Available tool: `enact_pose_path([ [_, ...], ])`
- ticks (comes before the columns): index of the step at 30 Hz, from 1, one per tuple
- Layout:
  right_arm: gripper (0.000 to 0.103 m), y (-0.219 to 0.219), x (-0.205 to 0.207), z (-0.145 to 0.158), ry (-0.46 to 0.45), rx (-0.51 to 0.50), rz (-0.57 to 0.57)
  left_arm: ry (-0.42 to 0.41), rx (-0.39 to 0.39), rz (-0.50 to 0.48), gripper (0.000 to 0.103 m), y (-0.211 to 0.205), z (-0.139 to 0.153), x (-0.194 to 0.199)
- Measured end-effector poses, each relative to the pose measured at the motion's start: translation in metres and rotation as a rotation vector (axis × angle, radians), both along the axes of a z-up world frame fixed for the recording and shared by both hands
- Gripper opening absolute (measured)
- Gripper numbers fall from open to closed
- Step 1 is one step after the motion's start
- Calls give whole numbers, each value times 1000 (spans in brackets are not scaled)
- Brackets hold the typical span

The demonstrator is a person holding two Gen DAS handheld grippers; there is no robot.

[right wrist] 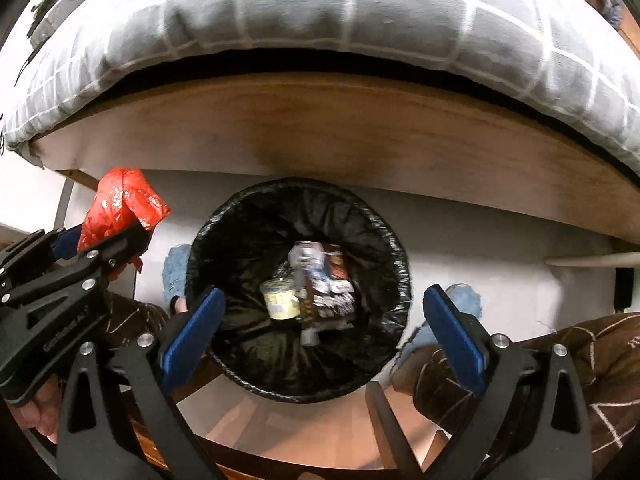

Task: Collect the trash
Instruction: 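Open the right tool over the bin to drop the brown box, then lower the red plastic bag in the left tool and open it over the bin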

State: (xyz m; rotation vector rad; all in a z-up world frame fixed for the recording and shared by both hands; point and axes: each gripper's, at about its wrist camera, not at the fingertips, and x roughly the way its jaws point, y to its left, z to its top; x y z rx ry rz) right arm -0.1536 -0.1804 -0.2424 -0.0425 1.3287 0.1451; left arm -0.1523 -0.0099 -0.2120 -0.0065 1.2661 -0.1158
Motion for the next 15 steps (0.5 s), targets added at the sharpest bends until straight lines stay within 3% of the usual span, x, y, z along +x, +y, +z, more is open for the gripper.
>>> enact_pose_path([
  [15, 96, -73, -1, 11, -58, -55, -118, 31, -21, -59, 41, -52, -15, -1],
])
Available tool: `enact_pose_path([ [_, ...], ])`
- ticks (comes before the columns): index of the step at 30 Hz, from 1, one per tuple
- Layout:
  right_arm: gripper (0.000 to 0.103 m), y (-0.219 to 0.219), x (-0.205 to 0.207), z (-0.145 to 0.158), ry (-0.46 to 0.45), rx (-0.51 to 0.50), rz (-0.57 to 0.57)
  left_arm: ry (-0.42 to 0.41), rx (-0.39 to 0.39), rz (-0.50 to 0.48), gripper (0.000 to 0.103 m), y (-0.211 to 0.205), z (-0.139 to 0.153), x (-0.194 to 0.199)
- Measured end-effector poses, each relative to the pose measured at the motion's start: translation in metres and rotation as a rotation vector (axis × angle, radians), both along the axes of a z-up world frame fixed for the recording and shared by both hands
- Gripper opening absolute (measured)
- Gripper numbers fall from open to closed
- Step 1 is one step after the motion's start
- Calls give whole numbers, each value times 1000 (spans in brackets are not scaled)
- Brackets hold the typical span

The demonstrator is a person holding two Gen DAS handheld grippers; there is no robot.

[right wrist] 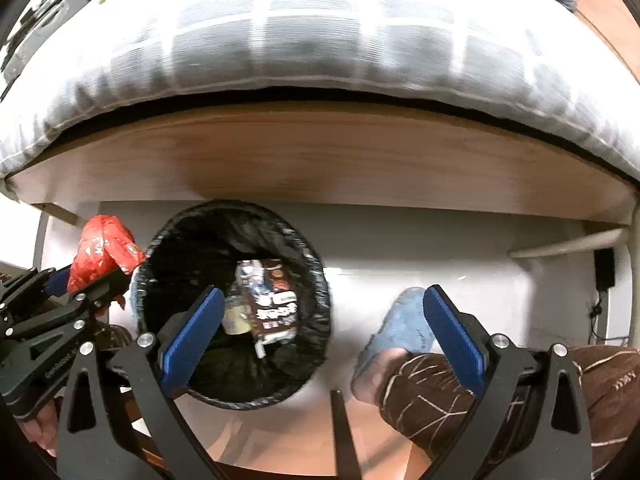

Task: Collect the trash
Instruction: 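Lower the red plastic bag in the left tool and open it over the bin, then raise both open tools from the bin toward the trash on the bed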

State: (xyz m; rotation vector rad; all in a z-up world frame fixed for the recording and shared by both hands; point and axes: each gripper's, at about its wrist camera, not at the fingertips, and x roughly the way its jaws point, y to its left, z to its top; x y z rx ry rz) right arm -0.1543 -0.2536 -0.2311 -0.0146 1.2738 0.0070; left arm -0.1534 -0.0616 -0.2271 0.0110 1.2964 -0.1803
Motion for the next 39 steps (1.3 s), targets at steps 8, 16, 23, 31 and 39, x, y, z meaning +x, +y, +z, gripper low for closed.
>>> enact_pose_path([
  [8, 96, -18, -1, 0, 0, 15, -56, 19, 0, -24, 41, -19, -11, 1],
  [16, 96, -17, 2, -4, 12, 15, -50, 19, -6, -43, 43, -25, -21, 0],
  [23, 96, -16, 3, -10, 26, 26, -58, 32, 6, -47, 49, -29, -31, -1],
  [31, 96, -13, 5, -11, 21, 22, -60, 2, 13, -20, 81, -22, -28, 2],
  [39, 96, -6, 6, -2, -5, 23, -41, -43, 28, 7, 90, -5, -13, 0],
])
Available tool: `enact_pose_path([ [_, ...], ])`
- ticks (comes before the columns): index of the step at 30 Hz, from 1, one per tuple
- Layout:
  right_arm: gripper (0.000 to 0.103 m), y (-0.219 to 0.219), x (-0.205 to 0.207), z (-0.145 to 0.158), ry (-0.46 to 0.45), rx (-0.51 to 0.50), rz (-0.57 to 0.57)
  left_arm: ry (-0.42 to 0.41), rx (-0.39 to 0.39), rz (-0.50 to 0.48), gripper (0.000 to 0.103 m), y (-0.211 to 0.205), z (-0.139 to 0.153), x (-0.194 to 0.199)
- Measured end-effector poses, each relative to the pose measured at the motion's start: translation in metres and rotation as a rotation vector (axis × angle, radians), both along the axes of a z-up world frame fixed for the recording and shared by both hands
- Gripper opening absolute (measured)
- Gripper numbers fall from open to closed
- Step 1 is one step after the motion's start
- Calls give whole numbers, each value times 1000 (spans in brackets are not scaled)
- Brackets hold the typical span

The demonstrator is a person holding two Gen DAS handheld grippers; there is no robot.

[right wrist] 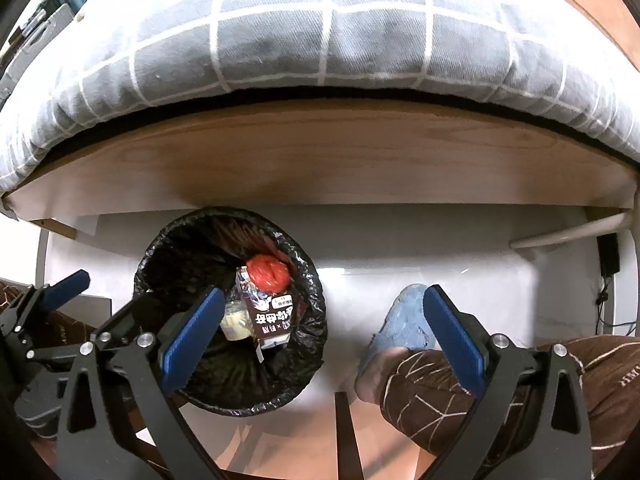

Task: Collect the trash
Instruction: 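Raise both open tools from the bin toward the trash on the bed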

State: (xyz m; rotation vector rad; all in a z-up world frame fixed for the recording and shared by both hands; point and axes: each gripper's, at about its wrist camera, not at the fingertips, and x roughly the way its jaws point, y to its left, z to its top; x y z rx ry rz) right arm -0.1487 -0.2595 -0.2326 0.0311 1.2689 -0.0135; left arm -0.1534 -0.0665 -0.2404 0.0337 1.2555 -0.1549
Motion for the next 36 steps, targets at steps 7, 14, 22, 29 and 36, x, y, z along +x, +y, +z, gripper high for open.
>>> enact_pose_path([
  [7, 96, 15, -2, 24, -71, -28, 32, -55, 8, 11, 96, 16, 26, -7],
  [14, 96, 31, -5, 59, -186, -99, 72, -136, 7, 26, 97, 27, 63, -10],
  [22, 96, 23, -1, 98, -288, -93, 52, -196, -21, 46, 97, 31, 94, 1],
  [29, 96, 22, 2, 123, -345, -67, 49, -246, -40, 53, 97, 31, 118, 10],
  [36, 96, 15, 21, 143, -397, -66, 43, -290, -36, 55, 97, 30, 137, 31],
])
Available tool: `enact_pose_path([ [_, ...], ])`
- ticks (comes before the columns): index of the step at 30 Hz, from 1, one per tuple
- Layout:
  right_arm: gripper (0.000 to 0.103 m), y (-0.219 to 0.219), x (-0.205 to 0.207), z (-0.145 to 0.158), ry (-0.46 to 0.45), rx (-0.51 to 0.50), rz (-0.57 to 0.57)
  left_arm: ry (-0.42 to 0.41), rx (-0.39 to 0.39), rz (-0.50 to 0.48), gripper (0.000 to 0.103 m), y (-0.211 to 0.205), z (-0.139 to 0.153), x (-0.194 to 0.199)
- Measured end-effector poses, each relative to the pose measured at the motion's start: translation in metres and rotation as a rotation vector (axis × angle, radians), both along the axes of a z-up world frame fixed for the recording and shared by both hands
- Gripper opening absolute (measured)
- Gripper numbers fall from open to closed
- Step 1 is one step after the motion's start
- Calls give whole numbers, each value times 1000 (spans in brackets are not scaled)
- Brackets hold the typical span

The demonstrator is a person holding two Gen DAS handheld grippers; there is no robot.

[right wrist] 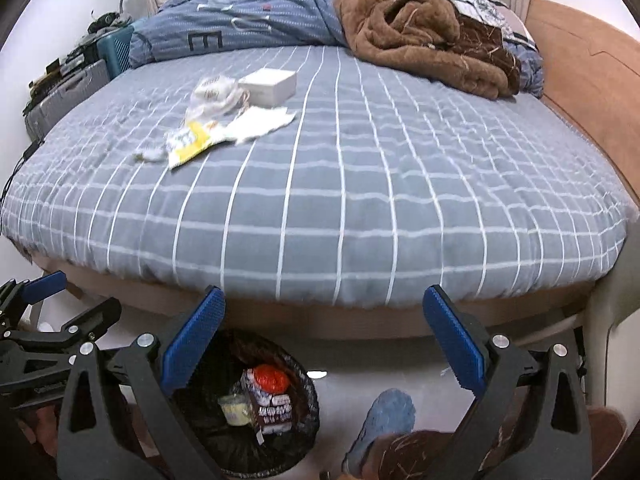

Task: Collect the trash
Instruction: 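Raise both open tools from the bin toward the trash on the bed, then grasp the yellow snack wrapper with left tool while right tool grasps the white tissue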

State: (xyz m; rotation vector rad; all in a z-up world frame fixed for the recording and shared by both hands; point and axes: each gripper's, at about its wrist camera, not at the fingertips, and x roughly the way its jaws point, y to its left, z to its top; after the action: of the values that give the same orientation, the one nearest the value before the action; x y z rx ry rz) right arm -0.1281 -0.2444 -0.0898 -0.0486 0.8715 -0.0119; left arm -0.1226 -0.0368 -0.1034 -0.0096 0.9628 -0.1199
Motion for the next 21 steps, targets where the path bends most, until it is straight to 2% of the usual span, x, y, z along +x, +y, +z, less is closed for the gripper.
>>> enact_pose_path([
  [5, 96, -10, 26, 8, -26, 12, -10, -23, 3, 16, 97, 3, 8, 22],
  [14, 96, -22, 74, 8, -19, 39, -21, -11, -73, 67, 97, 10, 14, 78],
  [21, 96, -14, 103, 11, -34, 36, 6, -26, -39, 83, 97, 0, 10, 137],
])
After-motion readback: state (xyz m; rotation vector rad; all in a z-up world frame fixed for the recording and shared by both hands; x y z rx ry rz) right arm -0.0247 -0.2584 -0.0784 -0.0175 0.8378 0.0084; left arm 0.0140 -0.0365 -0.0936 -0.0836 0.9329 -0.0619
